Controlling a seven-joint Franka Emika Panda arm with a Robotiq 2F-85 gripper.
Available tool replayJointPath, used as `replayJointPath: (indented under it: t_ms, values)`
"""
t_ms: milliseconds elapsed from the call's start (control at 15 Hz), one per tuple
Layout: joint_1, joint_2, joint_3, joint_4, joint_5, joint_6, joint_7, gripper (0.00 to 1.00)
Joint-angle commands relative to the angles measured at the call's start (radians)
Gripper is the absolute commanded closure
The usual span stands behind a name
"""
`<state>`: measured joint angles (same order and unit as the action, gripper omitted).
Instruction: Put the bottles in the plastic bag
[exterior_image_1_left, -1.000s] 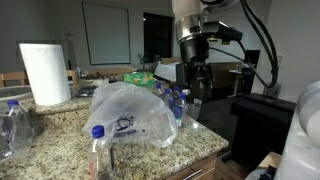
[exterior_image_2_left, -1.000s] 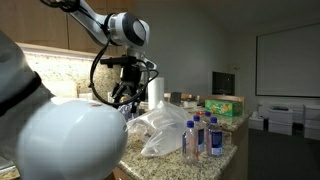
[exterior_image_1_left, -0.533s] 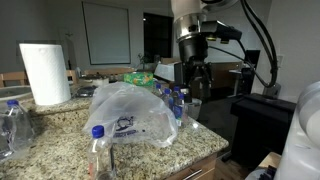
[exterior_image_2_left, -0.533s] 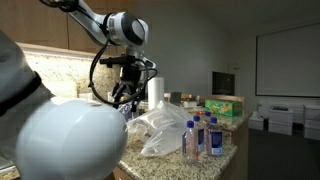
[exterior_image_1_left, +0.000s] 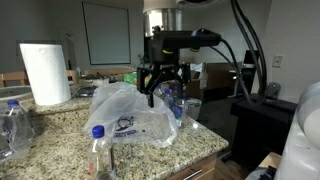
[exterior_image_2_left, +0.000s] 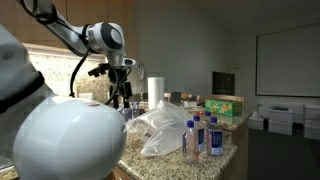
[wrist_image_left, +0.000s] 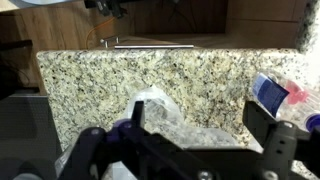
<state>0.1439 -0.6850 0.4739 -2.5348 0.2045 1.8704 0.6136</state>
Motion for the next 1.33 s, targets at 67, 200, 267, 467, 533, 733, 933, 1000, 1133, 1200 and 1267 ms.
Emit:
replayJointPath:
  t_ms: [67, 200, 267, 467, 533, 733, 933, 1000, 1133, 1200, 1267]
  values:
    - [-0.017, 0.203, 0.077, 0.087, -0.042, 0.092, 0.147, 0.00]
    - [-0.005, 0.293, 0.044, 0.120, -0.021, 0.125, 0.126, 0.00]
    - [0.012, 0.337, 0.015, 0.141, 0.007, 0.139, 0.092, 0.00]
    - [0.058, 0.434, -0.019, 0.229, 0.044, 0.140, 0.079, 0.00]
    - [0.072, 0.462, -0.027, 0.253, 0.049, 0.145, 0.081, 0.00]
    - [0.122, 0.545, -0.030, 0.329, 0.068, 0.148, 0.084, 0.00]
    - [0.160, 0.596, -0.026, 0.364, 0.036, 0.140, 0.108, 0.00]
    - [0.170, 0.601, -0.030, 0.356, 0.042, 0.143, 0.105, 0.00]
    - [0.185, 0.609, -0.034, 0.334, 0.044, 0.171, 0.104, 0.00]
    - [0.190, 0.615, -0.035, 0.329, 0.044, 0.178, 0.109, 0.00]
    - [0.193, 0.618, -0.034, 0.317, 0.027, 0.199, 0.133, 0.00]
